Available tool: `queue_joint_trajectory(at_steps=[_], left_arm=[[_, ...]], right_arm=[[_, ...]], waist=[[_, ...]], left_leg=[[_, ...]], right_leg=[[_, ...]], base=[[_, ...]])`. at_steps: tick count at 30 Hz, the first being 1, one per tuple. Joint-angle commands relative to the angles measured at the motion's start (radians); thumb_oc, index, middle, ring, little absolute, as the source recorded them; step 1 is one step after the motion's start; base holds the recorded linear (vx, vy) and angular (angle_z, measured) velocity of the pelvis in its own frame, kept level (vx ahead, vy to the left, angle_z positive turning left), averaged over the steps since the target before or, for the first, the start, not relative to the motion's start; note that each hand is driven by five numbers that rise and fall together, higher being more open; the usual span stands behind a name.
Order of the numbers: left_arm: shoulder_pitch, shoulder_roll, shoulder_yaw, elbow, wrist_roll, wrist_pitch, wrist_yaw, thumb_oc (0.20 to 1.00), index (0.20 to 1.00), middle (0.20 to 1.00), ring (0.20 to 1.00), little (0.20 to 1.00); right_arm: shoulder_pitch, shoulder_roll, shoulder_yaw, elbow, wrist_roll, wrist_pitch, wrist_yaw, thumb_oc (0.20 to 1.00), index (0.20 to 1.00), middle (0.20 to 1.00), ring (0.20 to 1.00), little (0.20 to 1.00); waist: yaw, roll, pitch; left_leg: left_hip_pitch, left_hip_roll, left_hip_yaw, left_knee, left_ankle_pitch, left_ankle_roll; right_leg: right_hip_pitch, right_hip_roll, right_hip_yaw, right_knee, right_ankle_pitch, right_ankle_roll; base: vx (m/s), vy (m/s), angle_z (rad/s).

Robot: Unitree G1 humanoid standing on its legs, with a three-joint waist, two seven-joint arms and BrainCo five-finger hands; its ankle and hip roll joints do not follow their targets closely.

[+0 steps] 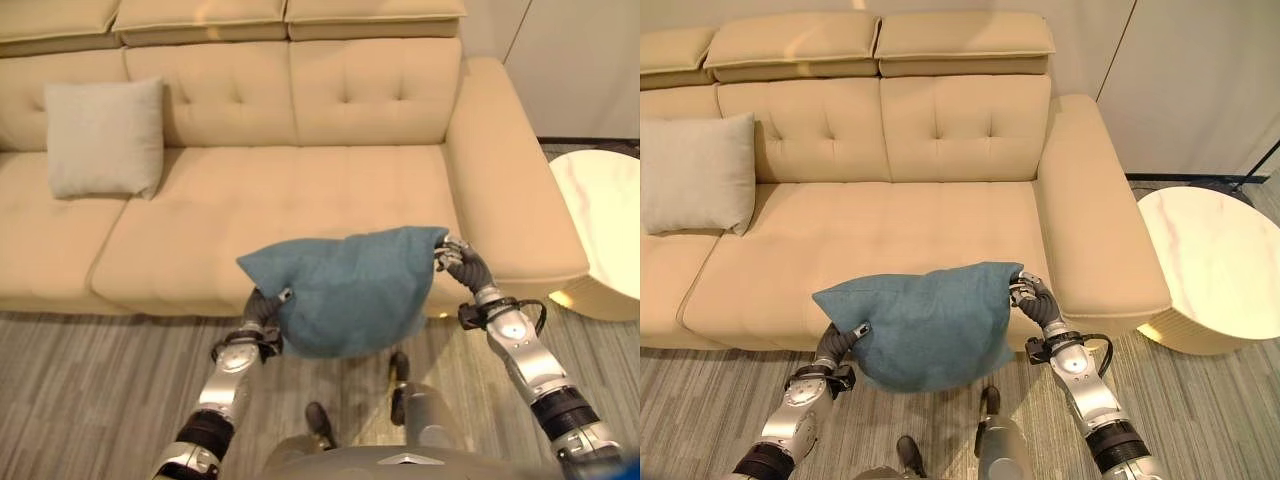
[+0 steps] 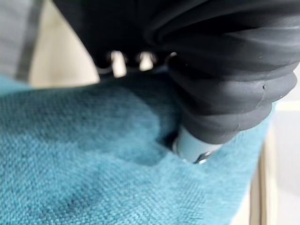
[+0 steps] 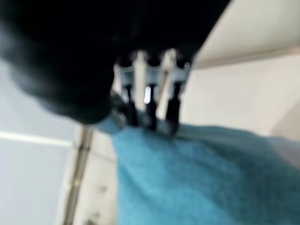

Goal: Pick up all the scattered cushions and arrange them neatly on the sofa.

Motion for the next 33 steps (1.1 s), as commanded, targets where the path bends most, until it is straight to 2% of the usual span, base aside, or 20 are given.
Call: queue_joint_trajectory(at_steps=[1, 3, 4, 5, 7, 8, 9, 11, 12, 14, 16, 17, 19, 20, 22, 24, 26, 27, 28, 33], left_arm=[[-0.077, 0.000, -0.018, -0.128, -0.007, -0.100, -0.067, 0.200, 0.200, 0.200, 0.200, 0.200], [-0.091, 0.000, -0.030, -0.121, -0.012, -0.096, -0.067, 0.200, 0.200, 0.200, 0.200, 0.200], [-0.093, -0.001, -0.032, -0.119, -0.012, -0.094, -0.068, 0.200, 0.200, 0.200, 0.200, 0.200], [-0.097, -0.001, -0.035, -0.118, -0.015, -0.090, -0.070, 0.200, 0.200, 0.200, 0.200, 0.200], [-0.098, 0.001, -0.034, -0.117, -0.011, -0.084, -0.069, 0.200, 0.200, 0.200, 0.200, 0.200], [-0.094, 0.008, -0.031, -0.124, 0.000, -0.082, -0.061, 0.200, 0.200, 0.200, 0.200, 0.200], [-0.094, 0.008, -0.031, -0.124, 0.000, -0.082, -0.061, 0.200, 0.200, 0.200, 0.200, 0.200], [-0.085, 0.011, -0.020, -0.133, -0.003, -0.086, -0.047, 0.200, 0.200, 0.200, 0.200, 0.200], [-0.077, 0.012, -0.015, -0.136, -0.007, -0.087, -0.046, 0.200, 0.200, 0.200, 0.200, 0.200], [-0.060, 0.012, -0.006, -0.145, -0.015, -0.089, -0.057, 0.200, 0.200, 0.200, 0.200, 0.200], [-0.059, 0.018, -0.005, -0.144, -0.015, -0.089, -0.055, 0.200, 0.200, 0.200, 0.200, 0.200], [-0.068, 0.024, -0.011, -0.144, -0.012, -0.088, -0.059, 0.200, 0.200, 0.200, 0.200, 0.200], [-0.076, 0.028, -0.012, -0.140, -0.010, -0.090, -0.057, 0.200, 0.200, 0.200, 0.200, 0.200], [-0.087, 0.040, -0.009, -0.146, -0.009, -0.091, -0.053, 0.200, 0.200, 0.200, 0.200, 0.200], [-0.089, 0.045, -0.005, -0.148, -0.010, -0.091, -0.050, 0.200, 0.200, 0.200, 0.200, 0.200], [-0.084, 0.053, 0.007, -0.150, -0.011, -0.094, -0.049, 0.200, 0.200, 0.200, 0.200, 0.200], [-0.070, 0.055, 0.013, -0.152, -0.015, -0.094, -0.060, 0.200, 0.200, 0.200, 0.200, 0.200], [-0.063, 0.058, 0.020, -0.154, -0.015, -0.095, -0.058, 0.200, 0.200, 0.200, 0.200, 0.200], [-0.063, 0.058, 0.020, -0.154, -0.015, -0.095, -0.058, 0.200, 0.200, 0.200, 0.200, 0.200], [-0.064, 0.046, 0.026, -0.156, -0.016, -0.089, -0.063, 0.200, 0.200, 0.200, 0.200, 0.200]], right_arm=[[-0.025, 0.028, -0.012, -0.119, 0.001, -0.099, 0.019, 0.200, 0.200, 0.200, 0.200, 0.200], [-0.019, 0.019, -0.020, -0.127, 0.014, -0.099, 0.010, 0.200, 0.200, 0.200, 0.200, 0.200], [-0.014, 0.018, -0.025, -0.129, 0.019, -0.098, 0.010, 0.200, 0.200, 0.200, 0.200, 0.200], [-0.010, 0.019, -0.029, -0.130, 0.025, -0.097, 0.009, 0.200, 0.200, 0.200, 0.200, 0.200], [-0.004, 0.018, -0.030, -0.130, 0.027, -0.095, 0.008, 0.200, 0.200, 0.200, 0.200, 0.200], [-0.007, 0.018, -0.021, -0.129, 0.018, -0.094, 0.007, 0.200, 0.200, 0.200, 0.200, 0.200], [-0.007, 0.018, -0.021, -0.129, 0.018, -0.094, 0.006, 0.200, 0.200, 0.200, 0.200, 0.200], [-0.013, 0.023, -0.012, -0.118, 0.014, -0.092, 0.003, 0.200, 0.200, 0.200, 0.200, 0.200], [-0.014, 0.026, -0.013, -0.110, 0.017, -0.090, 0.003, 0.200, 0.200, 0.200, 0.200, 0.200], [-0.006, 0.031, -0.018, -0.111, 0.020, -0.089, 0.011, 0.200, 0.200, 0.200, 0.200, 0.200], [-0.012, 0.041, -0.016, -0.114, 0.016, -0.090, 0.008, 0.200, 0.200, 0.200, 0.200, 0.200], [-0.019, 0.046, -0.017, -0.119, 0.008, -0.086, 0.010, 0.200, 0.200, 0.200, 0.200, 0.200], [-0.030, 0.051, -0.014, -0.120, 0.006, -0.087, 0.010, 0.200, 0.200, 0.200, 0.200, 0.200], [-0.052, 0.059, -0.007, -0.122, 0.002, -0.085, 0.009, 0.200, 0.200, 0.200, 0.200, 0.200], [-0.061, 0.063, -0.004, -0.121, 0.003, -0.084, 0.009, 0.200, 0.200, 0.200, 0.200, 0.200], [-0.072, 0.079, 0.003, -0.116, 0.007, -0.086, 0.013, 0.200, 0.200, 0.200, 0.200, 0.200], [-0.070, 0.077, 0.007, -0.113, 0.004, -0.079, 0.022, 0.200, 0.200, 0.200, 0.200, 0.200], [-0.078, 0.074, 0.011, -0.107, 0.005, -0.079, 0.022, 0.200, 0.200, 0.200, 0.200, 0.200], [-0.078, 0.074, 0.011, -0.107, 0.005, -0.079, 0.022, 0.200, 0.200, 0.200, 0.200, 0.200], [-0.096, 0.069, 0.019, -0.097, 0.014, -0.078, 0.024, 0.200, 0.200, 0.200, 0.200, 0.200]], waist=[[-0.031, -0.094, -0.084], [-0.031, -0.106, -0.078], [-0.026, -0.110, -0.074], [-0.024, -0.119, -0.079], [-0.013, -0.120, -0.081], [0.003, -0.114, -0.081], [0.003, -0.115, -0.081], [0.021, -0.098, -0.079], [0.026, -0.094, -0.079], [0.030, -0.083, -0.092], [0.034, -0.078, -0.108], [0.033, -0.079, -0.110], [0.036, -0.079, -0.106], [0.034, -0.078, -0.093], [0.033, -0.077, -0.087], [0.040, -0.074, -0.082], [0.035, -0.075, -0.083], [0.034, -0.075, -0.087], [0.034, -0.075, -0.087], [0.015, -0.085, -0.080]], left_leg=[[-0.043, -0.046, -0.004, 0.366, -0.165, -0.080], [-0.138, 0.017, -0.006, 0.543, -0.056, -0.127], [-0.166, 0.037, -0.003, 0.575, -0.047, -0.128], [-0.192, 0.051, 0.007, 0.562, -0.054, -0.112], [-0.203, 0.067, 0.010, 0.464, -0.089, -0.083], [-0.222, 0.059, -0.025, 0.312, -0.066, -0.072], [-0.219, 0.057, -0.024, 0.308, -0.064, -0.072], [-0.231, 0.068, -0.089, 0.155, 0.026, -0.090], [-0.247, 0.077, -0.102, 0.132, 0.043, -0.096], [-0.202, 0.077, -0.086, 0.063, 0.049, -0.098], [-0.170, 0.040, -0.084, 0.057, 0.033, -0.081], [-0.149, 0.016, -0.064, 0.059, 0.009, -0.063], [-0.139, 0.004, -0.046, 0.061, -0.009, -0.048], [-0.129, -0.011, -0.017, 0.072, -0.032, -0.023], [-0.122, -0.014, -0.001, 0.074, -0.038, -0.014], [-0.103, -0.024, 0.041, 0.074, -0.057, -0.002], [-0.072, -0.035, 0.057, 0.061, -0.070, -0.001], [-0.053, -0.043, 0.069, 0.045, -0.077, -0.002], [-0.053, -0.042, 0.069, 0.045, -0.076, -0.002], [0.006, -0.071, 0.076, 0.000, -0.104, 0.001]], right_leg=[[0.029, -0.025, 0.013, -0.103, 0.043, 0.064], [0.073, -0.015, -0.006, -0.112, 0.012, 0.024], [0.097, -0.007, -0.008, -0.119, -0.003, 0.015], [0.115, -0.009, -0.010, -0.128, -0.013, 0.011], [0.141, -0.003, -0.001, -0.133, -0.032, 0.017], [0.156, 0.004, 0.016, -0.128, -0.055, 0.026], [0.157, 0.003, 0.016, -0.128, -0.056, 0.026], [0.182, 0.019, 0.039, -0.124, -0.080, 0.030], [0.196, 0.022, 0.046, -0.125, -0.090, 0.032], [0.216, 0.024, 0.044, -0.120, -0.103, 0.041], [0.224, 0.001, 0.067, -0.098, -0.110, 0.058], [0.213, -0.022, 0.087, -0.045, -0.108, 0.066], [0.194, -0.035, 0.096, 0.000, -0.109, 0.076], [0.141, -0.059, 0.103, 0.097, -0.078, 0.090], [0.114, -0.067, 0.106, 0.143, -0.065, 0.095], [0.078, -0.093, 0.077, 0.203, -0.049, 0.104], [0.064, -0.094, 0.049, 0.186, -0.048, 0.098], [0.061, -0.084, 0.016, 0.123, -0.049, 0.091], [0.062, -0.084, 0.016, 0.121, -0.048, 0.091], [-0.033, -0.029, -0.028, -0.023, 0.027, 0.098]], base=[[0.15, -0.186, 0.79], [0.17, -0.201, 0.70], [0.19, -0.130, 0.39], [0.21, -0.068, 0.32], [0.29, 0.028, 0.03], [0.26, 0.080, -0.18], [0.26, 0.110, -0.18], [0.25, 0.118, -0.26], [0.34, 0.140, -0.39], [0.36, 0.172, -0.51], [0.42, 0.314, -0.64], [0.25, 0.240, -0.55], [0.17, 0.234, -0.43], [0.13, 0.227, -0.37], [0.09, 0.174, -0.35], [0.11, 0.185, -0.13], [0.19, 0.120, -0.55], [0.16, 0.072, -0.61], [0.15, 0.048, -0.51], [0.15, -0.001, -0.26]])
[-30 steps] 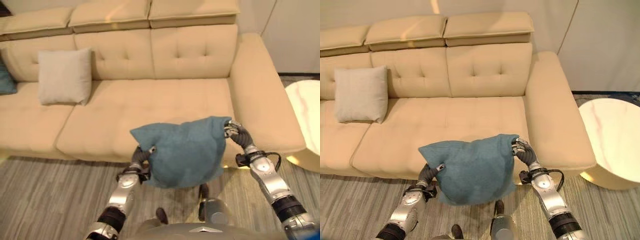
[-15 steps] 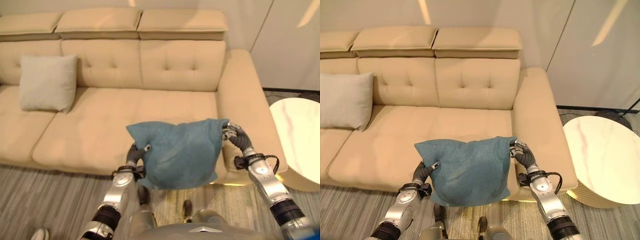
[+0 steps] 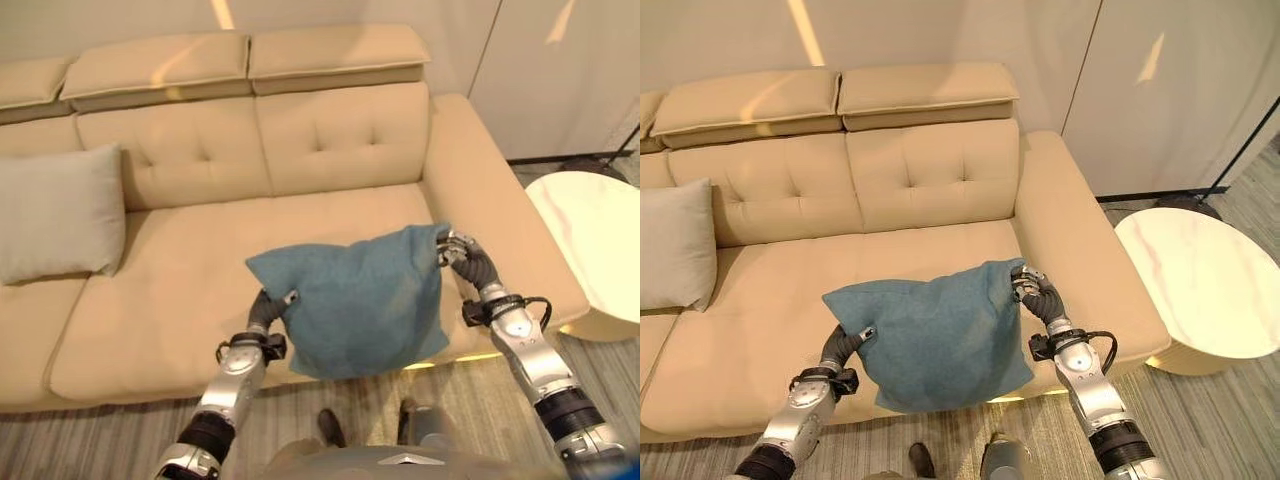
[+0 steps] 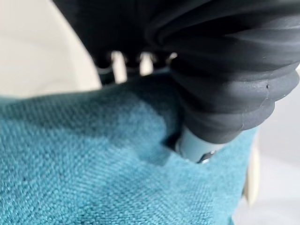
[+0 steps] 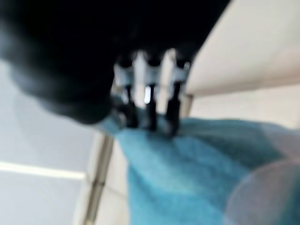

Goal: Pick up all the scattered cushions and arrange them neatly on the sofa.

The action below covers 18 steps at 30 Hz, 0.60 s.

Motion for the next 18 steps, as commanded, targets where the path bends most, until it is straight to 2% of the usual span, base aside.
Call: queue_joint_trajectory(at_steps=[1, 2, 3, 5, 6, 7, 8, 9, 10, 11, 12, 14, 15, 17, 18], left_arm=[[-0.070, -0.029, -0.005, -0.136, -0.002, -0.088, -0.051, 0.200, 0.200, 0.200, 0.200, 0.200], [-0.073, -0.031, -0.005, -0.133, 0.002, -0.087, -0.053, 0.200, 0.200, 0.200, 0.200, 0.200], [-0.082, -0.037, -0.016, -0.123, 0.010, -0.090, -0.063, 0.200, 0.200, 0.200, 0.200, 0.200], [-0.083, -0.042, -0.026, -0.117, 0.014, -0.090, -0.070, 0.200, 0.200, 0.200, 0.200, 0.200], [-0.089, -0.046, -0.032, -0.113, 0.017, -0.089, -0.072, 0.200, 0.200, 0.200, 0.200, 0.200], [-0.103, -0.062, -0.053, -0.114, 0.004, -0.090, -0.077, 0.200, 0.200, 0.200, 0.200, 0.200], [-0.103, -0.062, -0.053, -0.114, 0.004, -0.090, -0.077, 0.200, 0.200, 0.200, 0.200, 0.200], [-0.119, -0.067, -0.065, -0.111, -0.001, -0.087, -0.081, 0.200, 0.200, 0.200, 0.200, 0.200], [-0.119, -0.067, -0.065, -0.111, -0.001, -0.087, -0.081, 0.200, 0.200, 0.200, 0.200, 0.200], [-0.125, -0.069, -0.068, -0.107, -0.003, -0.086, -0.080, 0.200, 0.200, 0.200, 0.200, 0.200], [-0.126, -0.069, -0.067, -0.107, -0.004, -0.084, -0.080, 0.200, 0.200, 0.200, 0.200, 0.200], [-0.128, -0.071, -0.069, -0.105, -0.006, -0.081, -0.082, 0.200, 0.200, 0.200, 0.200, 0.200], [-0.123, -0.064, -0.065, -0.114, 0.003, -0.077, -0.083, 0.200, 0.200, 0.200, 0.200, 0.200], [-0.121, -0.057, -0.060, -0.116, 0.008, -0.080, -0.074, 0.200, 0.200, 0.200, 0.200, 0.200], [-0.111, -0.056, -0.049, -0.130, -0.010, -0.089, -0.071, 0.200, 0.200, 0.200, 0.200, 0.200]], right_arm=[[-0.083, 0.028, 0.014, -0.023, 0.012, -0.078, 0.011, 0.200, 0.200, 0.200, 0.200, 0.200], [-0.078, 0.026, 0.011, -0.022, 0.008, -0.076, 0.012, 0.200, 0.200, 0.200, 0.200, 0.200], [-0.057, 0.019, 0.006, -0.026, 0.006, -0.078, 0.016, 0.200, 0.200, 0.200, 0.200, 0.200], [-0.047, 0.015, 0.004, -0.023, 0.007, -0.078, 0.017, 0.200, 0.200, 0.200, 0.200, 0.200], [-0.041, 0.008, -0.003, -0.022, 0.009, -0.081, 0.016, 0.200, 0.200, 0.200, 0.200, 0.200], [-0.018, -0.018, -0.028, -0.032, 0.017, -0.086, 0.012, 0.200, 0.200, 0.200, 0.200, 0.200], [-0.017, -0.018, -0.029, -0.032, 0.017, -0.086, 0.012, 0.200, 0.200, 0.200, 0.200, 0.200], [-0.007, -0.038, -0.046, -0.035, 0.024, -0.088, 0.003, 0.200, 0.200, 0.200, 0.200, 0.200], [-0.008, -0.038, -0.046, -0.035, 0.024, -0.088, 0.003, 0.200, 0.200, 0.200, 0.200, 0.200], [-0.007, -0.045, -0.048, -0.035, 0.030, -0.088, 0.000, 0.200, 0.200, 0.200, 0.200, 0.200], [0.001, -0.044, -0.051, -0.032, 0.041, -0.084, 0.002, 0.200, 0.200, 0.200, 0.200, 0.200], [0.003, -0.045, -0.050, -0.029, 0.042, -0.083, 0.002, 0.200, 0.200, 0.200, 0.200, 0.200], [0.011, -0.046, -0.050, -0.034, 0.032, -0.080, 0.004, 0.200, 0.200, 0.200, 0.200, 0.200], [0.007, -0.046, -0.044, -0.031, 0.027, -0.082, 0.002, 0.200, 0.200, 0.200, 0.200, 0.200], [-0.001, -0.044, -0.038, -0.029, 0.029, -0.083, 0.001, 0.200, 0.200, 0.200, 0.200, 0.200]], waist=[[-0.017, -0.029, -0.019], [-0.025, -0.031, -0.013], [-0.044, -0.038, -0.011], [-0.047, -0.043, -0.013], [-0.051, -0.044, -0.015], [-0.070, -0.049, -0.012], [-0.072, -0.047, -0.012], [-0.072, -0.058, 0.006], [-0.074, -0.055, 0.005], [-0.067, -0.059, 0.017], [-0.061, -0.065, 0.022], [-0.059, -0.065, 0.022], [-0.055, -0.063, 0.014], [-0.043, -0.049, 0.011], [-0.033, -0.037, 0.011]], left_leg=[[0.066, 0.014, -0.019, 0.059, -0.093, -0.062], [0.072, 0.011, -0.025, 0.062, -0.100, -0.062], [0.090, -0.003, -0.048, 0.069, -0.132, -0.060], [0.093, -0.010, -0.056, 0.086, -0.150, -0.062], [0.087, -0.012, -0.061, 0.115, -0.166, -0.071], [0.039, 0.015, -0.048, 0.268, -0.203, -0.113], [0.035, 0.018, -0.050, 0.274, -0.206, -0.114], [-0.061, 0.096, -0.034, 0.485, -0.136, -0.168], [-0.068, 0.101, -0.037, 0.494, -0.140, -0.169], [-0.111, 0.128, -0.043, 0.571, -0.091, -0.194], [-0.143, 0.153, -0.054, 0.593, -0.074, -0.191], [-0.154, 0.163, -0.057, 0.564, -0.078, -0.179], [-0.137, 0.172, -0.068, 0.438, -0.105, -0.155], [-0.144, 0.173, -0.127, 0.300, -0.059, -0.157], [-0.128, 0.167, -0.191, 0.220, -0.039, -0.162]], right_leg=[[0.032, 0.054, -0.021, -0.270, 0.221, 0.040], [0.013, 0.060, -0.011, -0.282, 0.230, 0.045], [0.010, 0.070, 0.045, -0.313, 0.233, 0.048], [0.027, 0.070, 0.059, -0.324, 0.242, 0.042], [0.038, 0.068, 0.059, -0.325, 0.243, 0.037], [0.069, 0.047, 0.032, -0.316, 0.230, 0.019], [0.069, 0.048, 0.030, -0.316, 0.230, 0.019], [0.107, 0.036, 0.001, -0.321, 0.207, -0.009], [0.106, 0.038, -0.002, -0.322, 0.207, -0.010], [0.119, 0.042, -0.012, -0.323, 0.194, -0.026], [0.137, 0.049, -0.015, -0.324, 0.171, -0.040], [0.141, 0.051, -0.009, -0.322, 0.161, -0.040], [0.154, 0.049, 0.005, -0.321, 0.142, -0.029], [0.159, 0.057, 0.032, -0.311, 0.123, -0.024], [0.167, 0.062, 0.060, -0.302, 0.108, -0.023]], base=[[0.19, -0.037, -0.24], [0.28, -0.098, 0.01], [0.22, -0.085, 0.20], [0.18, -0.078, 0.42], [0.24, -0.214, 0.57], [0.18, -0.195, 0.74], [0.16, -0.282, 1.04], [0.05, -0.144, 1.03], [0.06, -0.199, 1.03], [0.08, -0.107, 0.83], [0.08, -0.104, 0.58], [0.14, 0.020, -0.12], [0.24, 0.131, -0.32], [0.27, 0.210, -0.22], [0.19, 0.173, -0.35]])
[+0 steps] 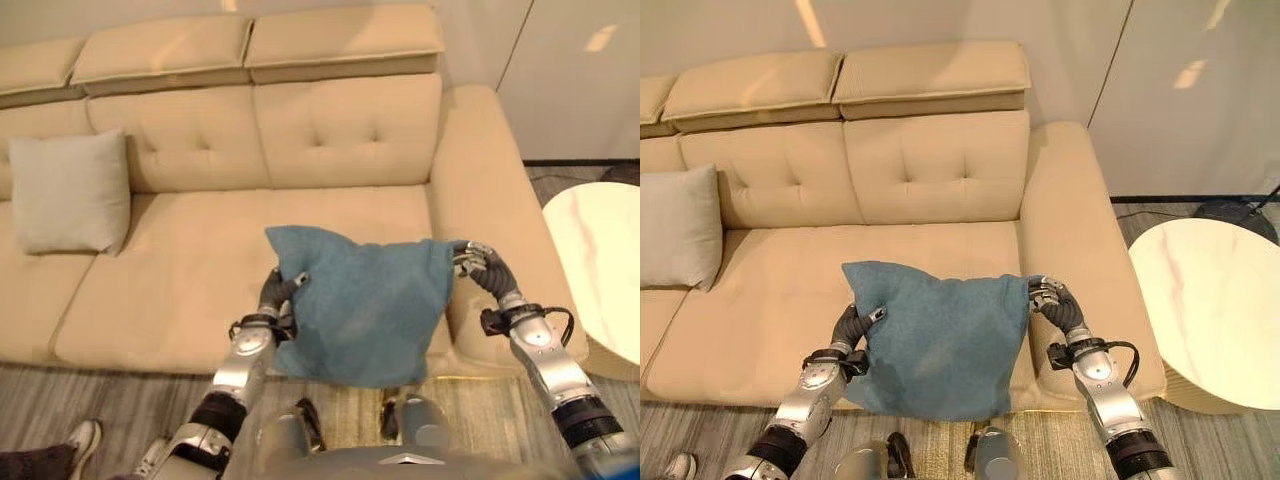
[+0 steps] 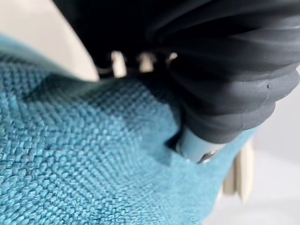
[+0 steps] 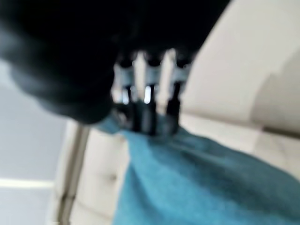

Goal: Pick up all the scattered cushions and arrange them neatly on the sofa.

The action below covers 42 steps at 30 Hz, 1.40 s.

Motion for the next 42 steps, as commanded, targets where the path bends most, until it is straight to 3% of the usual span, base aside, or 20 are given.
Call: queue_joint_trajectory(at_steps=[1, 5, 14, 23, 30, 31, 32, 37, 38, 42], left_arm=[[-0.017, -0.033, -0.017, -0.125, -0.013, -0.078, -0.047, 0.200, 0.200, 0.200, 0.200, 0.200], [-0.013, -0.025, -0.007, -0.141, -0.011, -0.083, -0.048, 0.200, 0.200, 0.200, 0.200, 0.200], [-0.075, 0.033, 0.030, -0.175, 0.013, -0.114, -0.022, 0.200, 0.200, 0.200, 0.200, 0.200], [-0.166, 0.052, 0.032, -0.285, -0.039, -0.152, 0.004, 0.200, 0.200, 0.200, 0.200, 0.200], [-0.202, 0.057, 0.015, -0.342, -0.041, -0.154, -0.004, 0.200, 0.200, 0.200, 0.200, 0.200], [-0.197, 0.062, 0.021, -0.344, -0.037, -0.149, -0.011, 0.200, 0.200, 0.200, 0.200, 0.200], [-0.197, 0.061, 0.021, -0.344, -0.037, -0.149, -0.011, 0.200, 0.200, 0.200, 0.200, 0.200], [-0.138, 0.086, 0.078, -0.362, -0.008, -0.135, -0.023, 0.200, 0.200, 0.200, 0.200, 0.200], [-0.106, 0.085, 0.106, -0.370, -0.003, -0.129, -0.031, 0.200, 0.200, 0.200, 0.200, 0.200], [-0.048, 0.086, 0.148, -0.385, 0.002, -0.117, -0.062, 0.200, 0.200, 0.200, 0.200, 0.200]], right_arm=[[-0.049, 0.015, 0.021, -0.079, 0.025, -0.082, -0.004, 0.200, 0.200, 0.200, 0.200, 0.200], [-0.059, 0.019, 0.014, -0.092, 0.008, -0.079, -0.004, 0.200, 0.200, 0.200, 0.200, 0.200], [-0.137, 0.044, -0.003, -0.130, 0.011, -0.086, -0.018, 0.200, 0.200, 0.200, 0.200, 0.200], [-0.301, 0.029, 0.028, -0.177, 0.018, -0.102, -0.056, 0.200, 0.200, 0.200, 0.200, 0.200], [-0.324, -0.003, 0.038, -0.188, -0.012, -0.088, -0.053, 0.200, 0.200, 0.200, 0.200, 0.200], [-0.298, -0.034, 0.018, -0.184, -0.061, -0.070, -0.060, 0.918, 0.918, 0.918, 0.918, 0.918], [-0.297, -0.034, 0.018, -0.185, -0.062, -0.070, -0.060, 1.000, 1.000, 1.000, 1.000, 1.000], [-0.167, -0.149, -0.130, -0.182, -0.254, -0.007, -0.116, 1.000, 1.000, 1.000, 1.000, 1.000], [-0.100, -0.169, -0.204, -0.180, -0.301, 0.012, -0.130, 1.000, 1.000, 1.000, 1.000, 1.000], [0.060, -0.187, -0.340, -0.181, -0.302, 0.030, -0.108, 1.000, 1.000, 1.000, 1.000, 1.000]], waist=[[0.002, -0.018, -0.046], [0.009, 0.001, -0.050], [0.043, 0.002, -0.047], [0.070, -0.011, -0.073], [0.071, -0.014, -0.099], [0.065, -0.013, -0.103], [0.065, -0.013, -0.103], [0.042, -0.011, -0.104], [0.030, -0.010, -0.103], [0.006, -0.014, -0.106]], left_leg=[[0.021, -0.013, -0.084, 0.022, -0.089, -0.014], [0.049, -0.057, -0.100, -0.028, -0.093, -0.004], [0.060, -0.130, -0.025, -0.022, -0.141, 0.048], [0.070, -0.136, -0.022, -0.050, -0.137, 0.048], [0.105, -0.137, -0.029, -0.089, -0.127, 0.043], [0.115, -0.136, -0.029, -0.099, -0.125, 0.042], [0.116, -0.136, -0.029, -0.100, -0.124, 0.042], [0.132, -0.137, -0.022, -0.119, -0.122, 0.043], [0.137, -0.136, -0.018, -0.125, -0.124, 0.045], [0.145, -0.134, -0.011, -0.138, -0.124, 0.045]], right_leg=[[0.085, -0.050, 0.109, -0.124, 0.042, 0.133], [0.090, -0.061, 0.142, -0.121, 0.054, 0.150], [0.068, -0.135, 0.180, -0.079, 0.075, 0.197], [0.074, -0.146, 0.155, -0.109, 0.095, 0.206], [0.104, -0.141, 0.139, -0.137, 0.104, 0.215], [0.109, -0.139, 0.135, -0.143, 0.104, 0.215], [0.110, -0.139, 0.135, -0.143, 0.104, 0.215], [0.114, -0.134, 0.136, -0.148, 0.103, 0.218], [0.111, -0.132, 0.140, -0.148, 0.102, 0.219], [0.108, -0.126, 0.148, -0.155, 0.103, 0.221]], base=[[0.17, 0.152, -0.39], [0.13, 0.188, -0.49], [0.08, 0.162, -0.29], [0.06, 0.001, 0.05], [0.07, -0.046, 0.05], [0.05, -0.042, 0.05], [0.06, -0.047, 0.06], [0.01, -0.010, 0.02], [0.00, 0.000, 0.00], [0.00, -0.018, -0.11]])
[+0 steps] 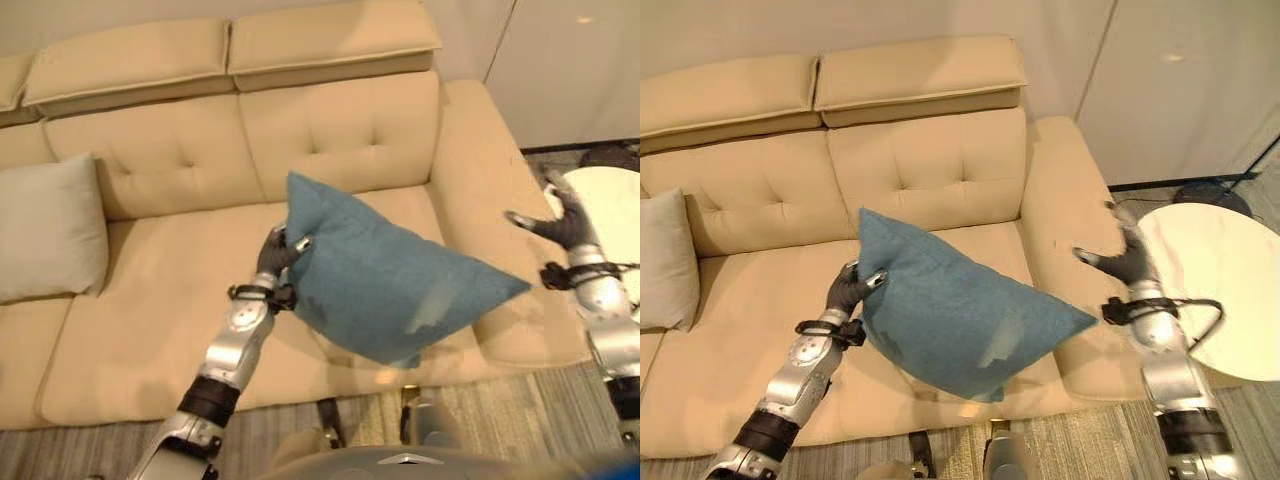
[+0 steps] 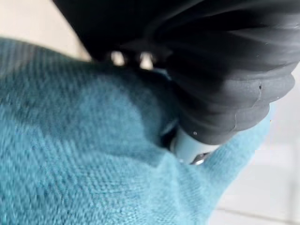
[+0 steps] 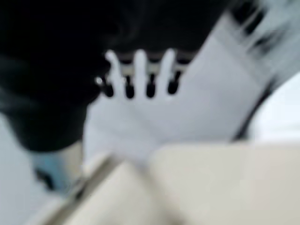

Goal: Pick up all the scattered cushions and arrange them neatly on the sofa.

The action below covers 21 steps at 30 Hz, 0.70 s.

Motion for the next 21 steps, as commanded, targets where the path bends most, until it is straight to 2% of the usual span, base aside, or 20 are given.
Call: queue_joint_trajectory(at_steps=[1, 4, 7, 10, 15, 21], left_arm=[[-0.096, 0.041, 0.037, -0.116, -0.001, -0.113, -0.038, 0.200, 0.200, 0.200, 0.200, 0.200], [-0.077, 0.048, 0.043, -0.120, 0.001, -0.108, -0.074, 0.200, 0.200, 0.200, 0.200, 0.200], [-0.080, 0.056, 0.032, -0.117, 0.001, -0.107, -0.089, 0.200, 0.200, 0.200, 0.200, 0.200], [-0.087, 0.055, 0.023, -0.107, -0.011, -0.108, -0.096, 0.200, 0.200, 0.200, 0.200, 0.200], [-0.103, 0.042, -0.002, -0.092, -0.027, -0.107, -0.107, 0.200, 0.200, 0.200, 0.200, 0.200], [-0.112, 0.034, -0.010, -0.092, -0.032, -0.112, -0.109, 0.200, 0.200, 0.200, 0.200, 0.200]], right_arm=[[-0.010, -0.001, 0.035, -0.001, 0.051, -0.038, 0.035, 1.000, 1.000, 1.000, 1.000, 1.000], [0.095, -0.018, 0.019, 0.001, 0.151, -0.043, 0.152, 1.000, 1.000, 1.000, 1.000, 1.000], [0.120, -0.018, 0.092, 0.054, 0.215, -0.048, 0.241, 1.000, 1.000, 1.000, 1.000, 1.000], [0.085, 0.008, 0.179, 0.120, 0.249, -0.051, 0.284, 1.000, 1.000, 1.000, 1.000, 1.000], [-0.003, 0.076, 0.312, 0.262, 0.262, -0.058, 0.294, 1.000, 1.000, 1.000, 1.000, 1.000], [-0.060, 0.127, 0.372, 0.323, 0.240, -0.062, 0.276, 1.000, 1.000, 1.000, 1.000, 1.000]], waist=[[-0.011, -0.076, -0.054], [-0.018, -0.088, -0.054], [-0.017, -0.094, -0.048], [-0.011, -0.094, -0.040], [0.008, -0.087, -0.023], [0.021, -0.077, -0.011]], left_leg=[[0.077, 0.004, 0.022, 0.007, -0.080, -0.059], [0.074, 0.009, 0.028, 0.004, -0.075, -0.063], [0.070, 0.013, 0.035, 0.002, -0.069, -0.068], [0.066, 0.014, 0.035, 0.003, -0.067, -0.069], [0.060, 0.012, 0.031, 0.001, -0.061, -0.069], [0.054, 0.010, 0.023, -0.004, -0.055, -0.069]], right_leg=[[0.172, -0.073, 0.008, -0.255, 0.140, 0.128], [0.169, -0.069, 0.009, -0.262, 0.146, 0.129], [0.165, -0.068, 0.008, -0.268, 0.151, 0.132], [0.161, -0.068, 0.011, -0.269, 0.154, 0.132], [0.160, -0.070, 0.006, -0.271, 0.156, 0.130], [0.157, -0.075, -0.004, -0.272, 0.158, 0.129]], base=[[-0.03, -0.043, -0.21], [-0.05, -0.053, -0.11], [-0.06, -0.043, -0.03], [-0.05, -0.032, -0.08], [-0.04, -0.024, -0.03], [-0.03, -0.016, 0.11]])
